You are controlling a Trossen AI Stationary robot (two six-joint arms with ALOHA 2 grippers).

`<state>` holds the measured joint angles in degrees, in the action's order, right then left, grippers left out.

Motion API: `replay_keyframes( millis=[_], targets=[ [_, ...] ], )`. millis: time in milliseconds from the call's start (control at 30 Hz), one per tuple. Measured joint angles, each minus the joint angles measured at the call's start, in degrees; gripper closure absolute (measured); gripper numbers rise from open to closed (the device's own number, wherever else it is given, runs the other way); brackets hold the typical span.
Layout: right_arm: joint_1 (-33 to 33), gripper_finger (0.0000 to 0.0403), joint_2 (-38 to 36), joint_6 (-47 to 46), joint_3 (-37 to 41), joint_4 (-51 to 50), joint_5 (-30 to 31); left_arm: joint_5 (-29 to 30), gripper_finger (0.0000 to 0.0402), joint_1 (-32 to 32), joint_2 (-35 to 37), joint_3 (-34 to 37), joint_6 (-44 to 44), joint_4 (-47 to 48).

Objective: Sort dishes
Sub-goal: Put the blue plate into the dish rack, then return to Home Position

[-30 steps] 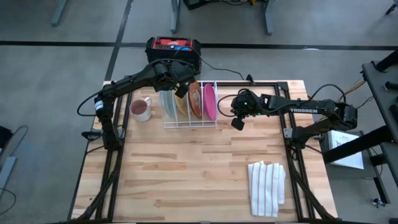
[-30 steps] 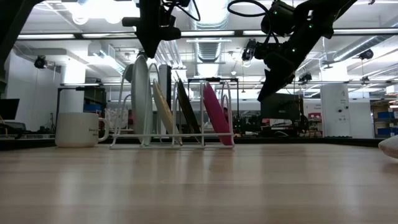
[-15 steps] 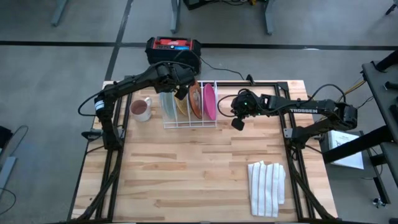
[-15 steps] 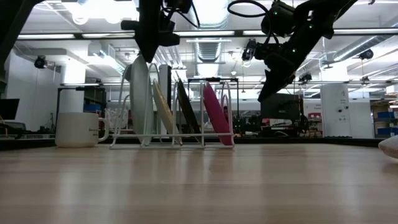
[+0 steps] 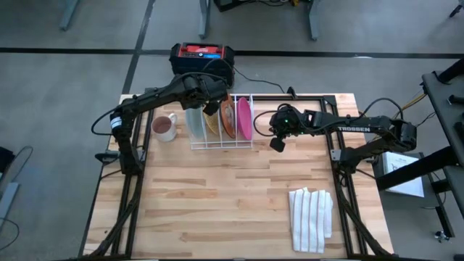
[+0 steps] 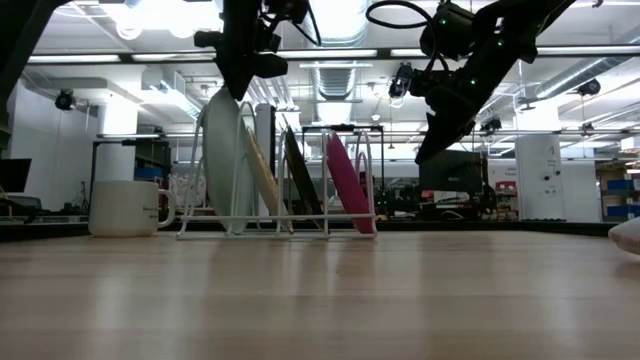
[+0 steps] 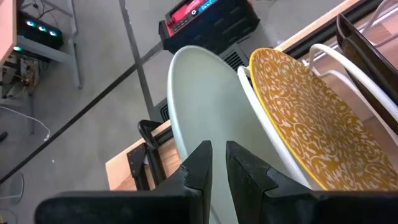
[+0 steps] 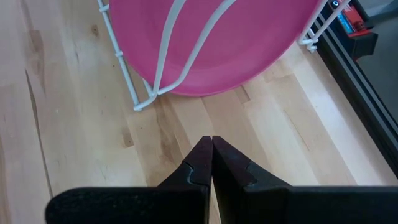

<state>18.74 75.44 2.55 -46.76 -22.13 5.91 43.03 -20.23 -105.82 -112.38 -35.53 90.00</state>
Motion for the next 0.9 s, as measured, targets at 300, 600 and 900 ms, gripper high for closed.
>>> replay_keyframes(
  millis=[300, 600, 900],
  targets=[
    [0.0, 0.0403, 0.0, 0.0, 0.0, 0.0, 0.0, 0.0, 0.0365, 0.0, 0.0, 0.0, 0.2, 0.0],
    [0.0, 0.0403, 0.0, 0.0, 0.0, 0.0, 0.0, -2.0, 0.0365, 1.1, 0.1, -2.0, 2.1, 0.0],
    [0.0, 0.0403, 0.0, 0.0, 0.0, 0.0, 0.0, -2.0, 0.0365, 3.1, 0.1, -6.2, 5.3, 0.0]
  ],
)
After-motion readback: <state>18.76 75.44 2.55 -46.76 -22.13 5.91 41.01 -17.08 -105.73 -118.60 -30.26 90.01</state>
